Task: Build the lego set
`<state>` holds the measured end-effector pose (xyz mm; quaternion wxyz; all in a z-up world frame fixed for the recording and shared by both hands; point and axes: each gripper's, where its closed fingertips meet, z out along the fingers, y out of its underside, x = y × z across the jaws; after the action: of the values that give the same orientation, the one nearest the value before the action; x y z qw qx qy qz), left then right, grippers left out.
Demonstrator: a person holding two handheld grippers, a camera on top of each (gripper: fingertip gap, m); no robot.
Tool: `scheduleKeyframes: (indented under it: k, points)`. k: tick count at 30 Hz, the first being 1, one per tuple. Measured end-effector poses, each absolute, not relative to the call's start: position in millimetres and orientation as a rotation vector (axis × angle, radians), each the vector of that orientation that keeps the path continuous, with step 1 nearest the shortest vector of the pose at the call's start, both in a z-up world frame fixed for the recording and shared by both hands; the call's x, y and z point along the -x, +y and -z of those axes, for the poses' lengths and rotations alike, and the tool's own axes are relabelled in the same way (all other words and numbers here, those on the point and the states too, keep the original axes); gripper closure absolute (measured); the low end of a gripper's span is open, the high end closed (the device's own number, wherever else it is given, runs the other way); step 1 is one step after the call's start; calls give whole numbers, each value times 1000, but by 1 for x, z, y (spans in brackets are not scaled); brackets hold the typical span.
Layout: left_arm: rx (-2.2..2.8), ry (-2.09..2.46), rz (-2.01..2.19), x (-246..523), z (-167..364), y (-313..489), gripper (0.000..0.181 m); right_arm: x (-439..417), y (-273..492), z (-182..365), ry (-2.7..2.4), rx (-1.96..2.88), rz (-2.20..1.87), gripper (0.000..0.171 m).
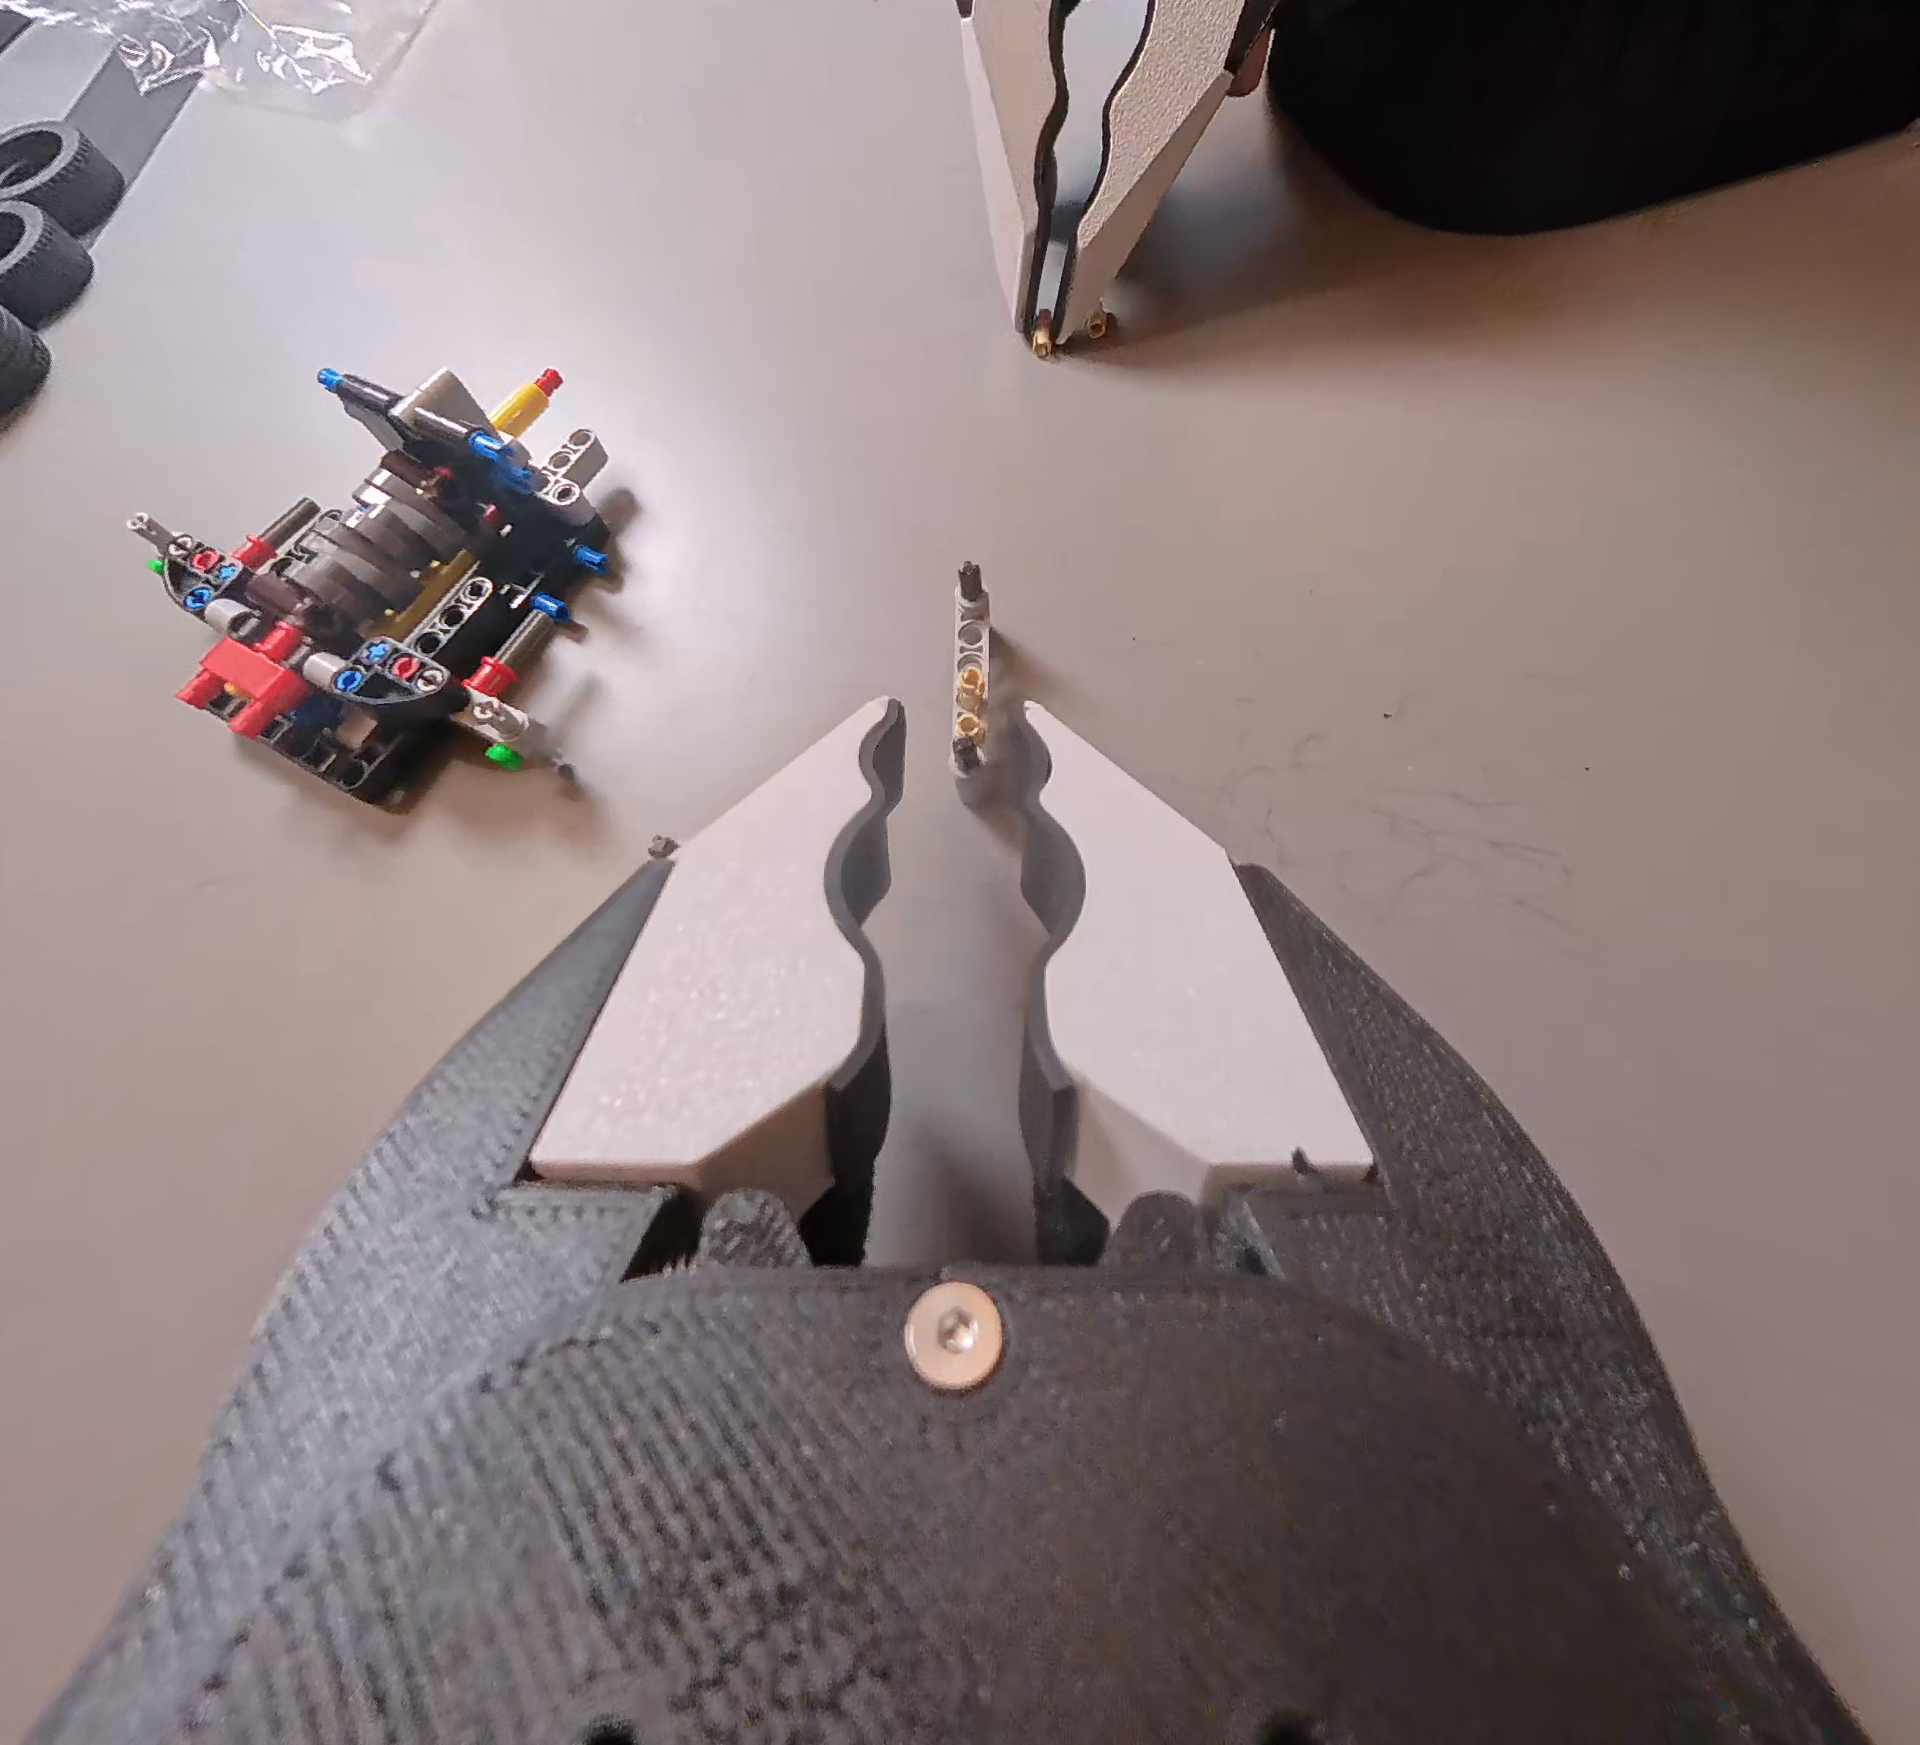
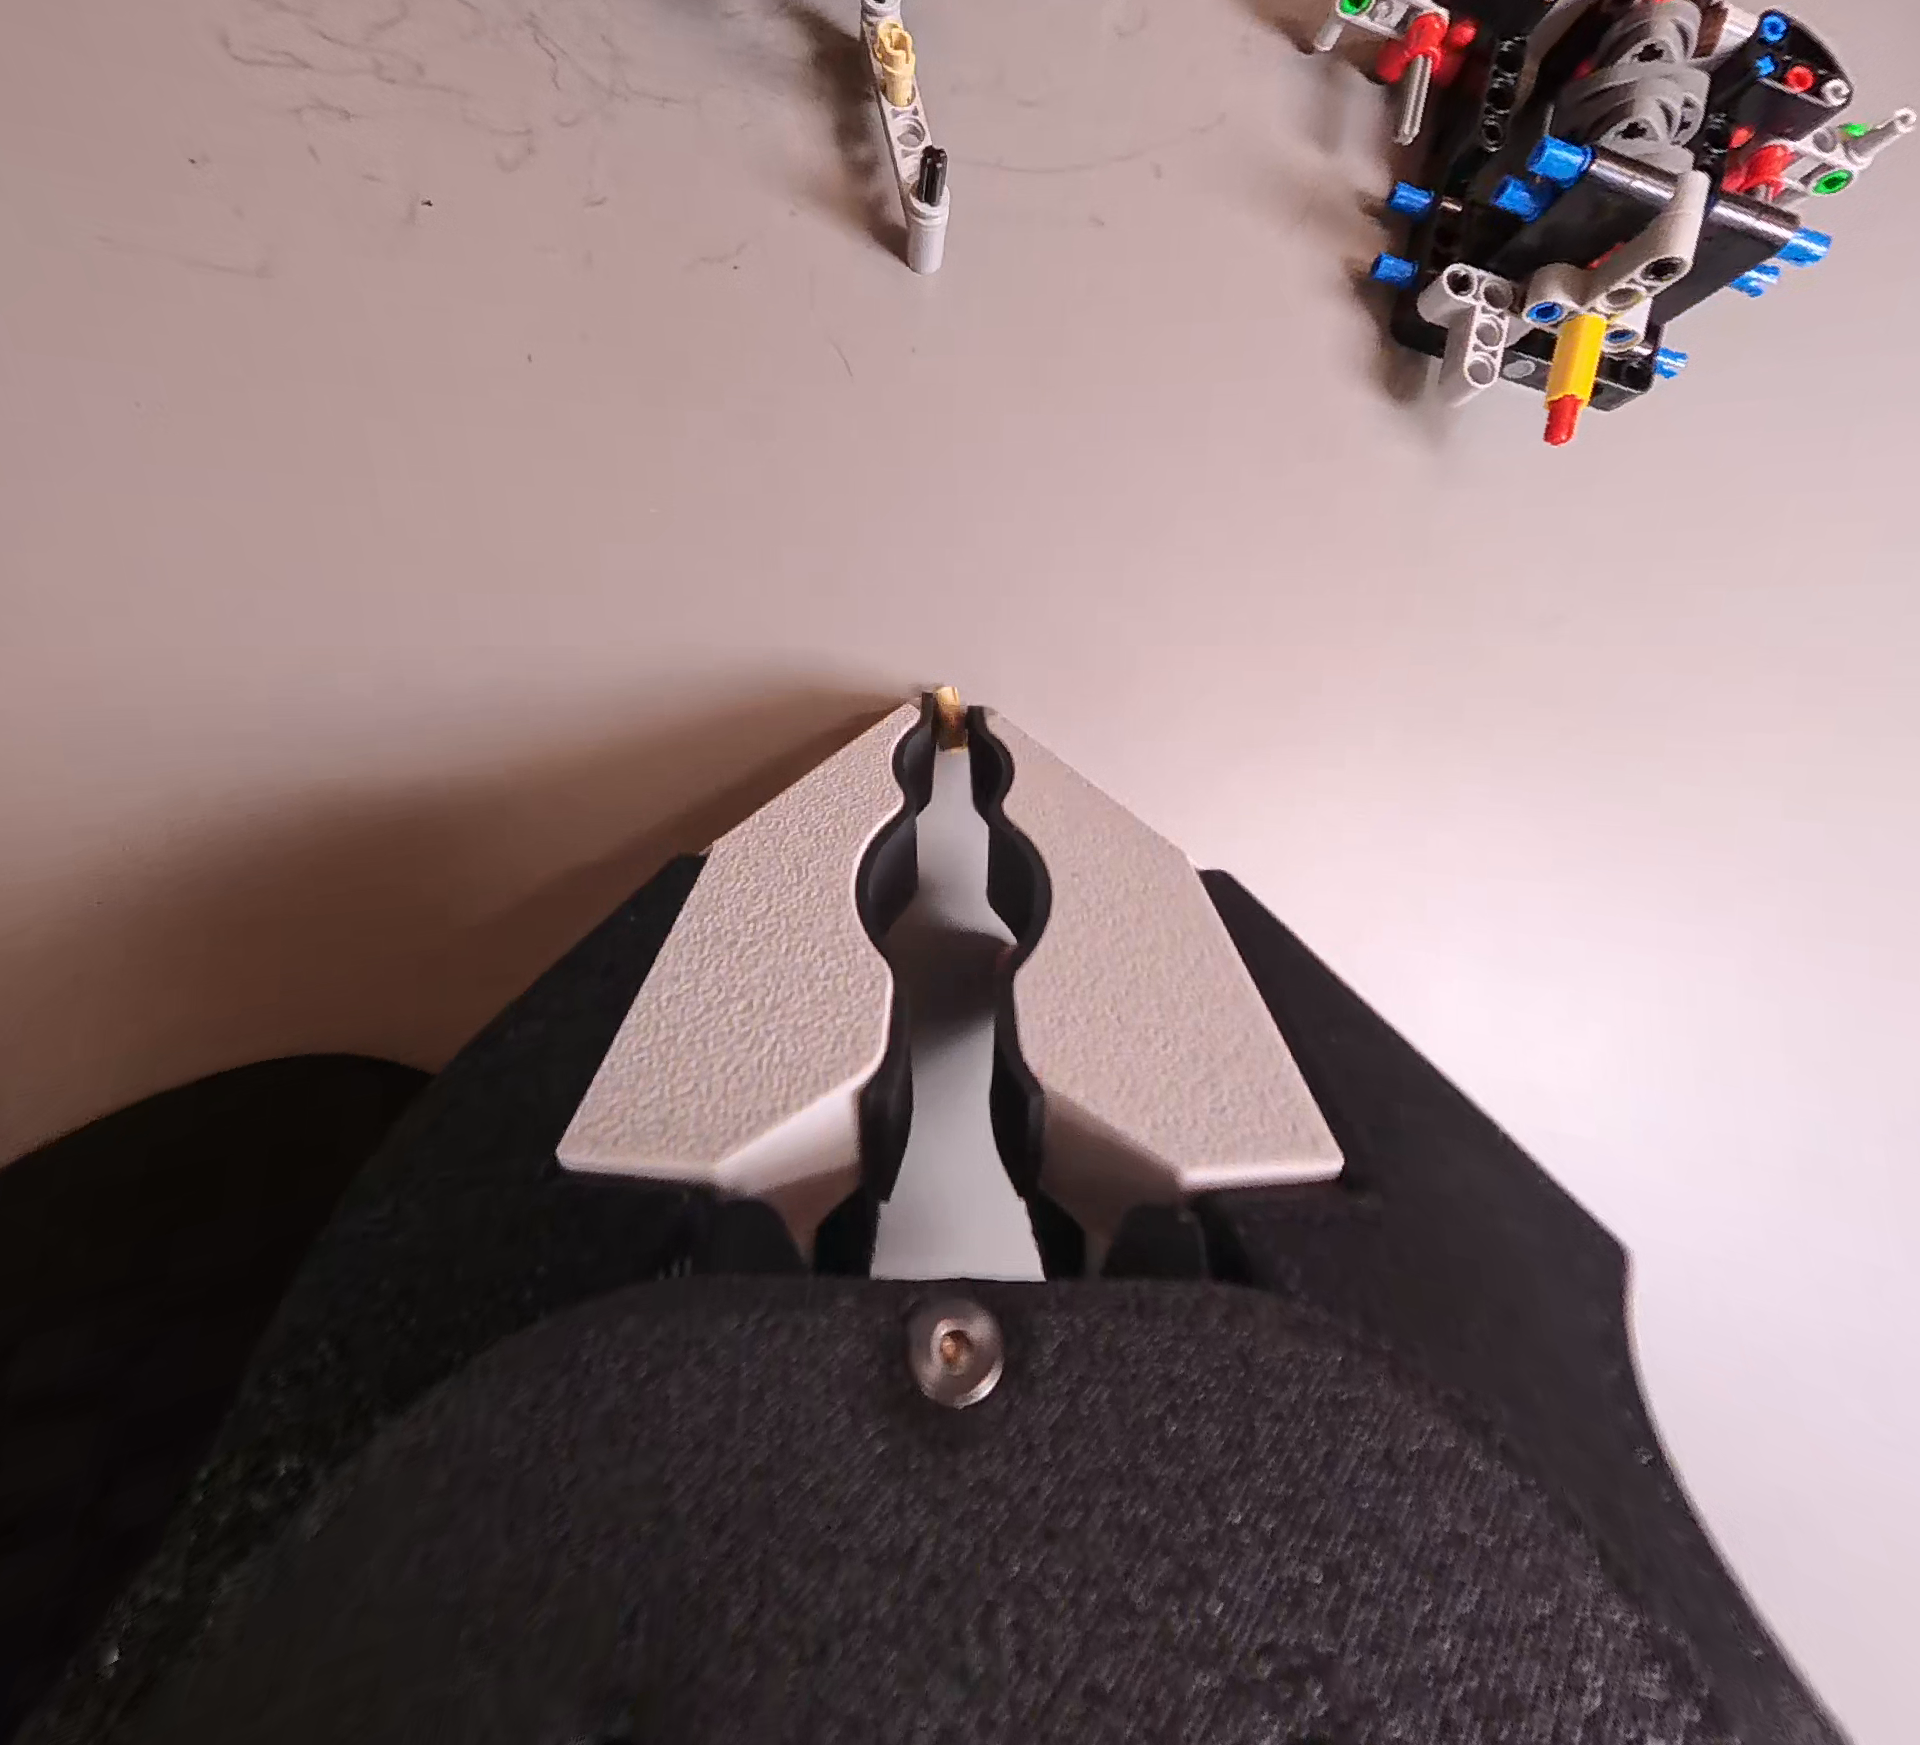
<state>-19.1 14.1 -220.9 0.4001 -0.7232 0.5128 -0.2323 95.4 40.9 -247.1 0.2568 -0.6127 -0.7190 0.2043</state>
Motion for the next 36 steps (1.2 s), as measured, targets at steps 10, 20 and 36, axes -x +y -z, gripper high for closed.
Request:
scheduleKeyframes:
  k: [10,20,36]
  points:
    - [1812,1085,969,-3,185,0,169,-48,31,185,-1764,1285,-559,168]
    - [1772,740,1525,-7,149,-4,167,6,-3,154,-1684,813,-177,167]
    - [1665,829,1653,1,136,-18,179,12,-17,137,-1599,804,-366,167]
